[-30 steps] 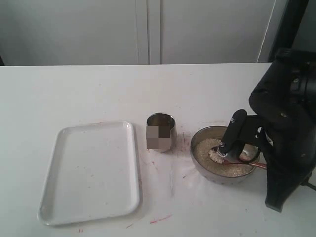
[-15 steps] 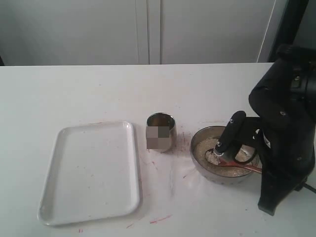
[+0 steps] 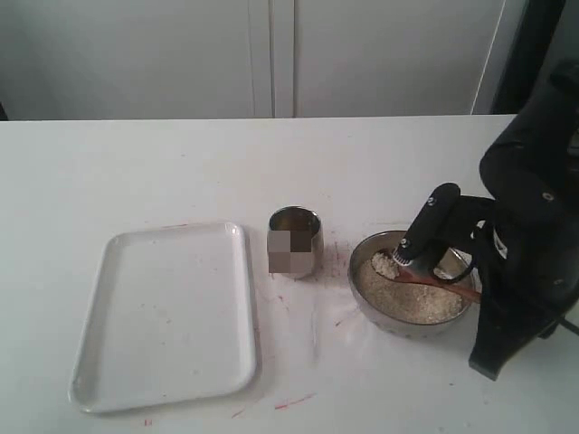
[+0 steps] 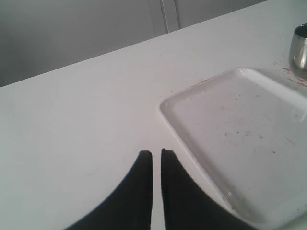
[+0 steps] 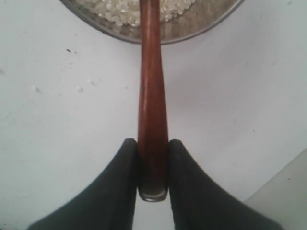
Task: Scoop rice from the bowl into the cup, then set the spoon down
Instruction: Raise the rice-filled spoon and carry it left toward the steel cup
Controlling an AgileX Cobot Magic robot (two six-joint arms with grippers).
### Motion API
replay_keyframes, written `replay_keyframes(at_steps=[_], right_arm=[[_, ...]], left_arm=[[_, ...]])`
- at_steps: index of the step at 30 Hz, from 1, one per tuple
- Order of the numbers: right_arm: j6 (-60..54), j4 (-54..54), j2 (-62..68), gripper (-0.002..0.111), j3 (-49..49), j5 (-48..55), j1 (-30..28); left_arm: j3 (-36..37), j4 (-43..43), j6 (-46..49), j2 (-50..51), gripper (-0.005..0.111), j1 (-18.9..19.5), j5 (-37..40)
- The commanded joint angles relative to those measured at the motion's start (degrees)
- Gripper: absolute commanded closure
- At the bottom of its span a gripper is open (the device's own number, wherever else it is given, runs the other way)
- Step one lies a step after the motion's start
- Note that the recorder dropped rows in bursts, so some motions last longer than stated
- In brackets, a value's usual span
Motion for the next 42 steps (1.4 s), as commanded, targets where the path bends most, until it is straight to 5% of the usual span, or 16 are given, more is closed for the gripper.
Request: replay_keyframes(at_steps=[1, 42], right_arm=[[1.3, 2.4, -1.3, 0.108, 0.2, 0.3, -2.5], [-1.3, 15.5, -2.7, 0.108, -3.3, -13.5, -4.9]], left_arm=[[-0.3, 0.0, 0.0, 0.0, 0.092, 0.1, 0.2], [-0.3, 0.0, 0.0, 0.0, 0.092, 0.1, 0.2]])
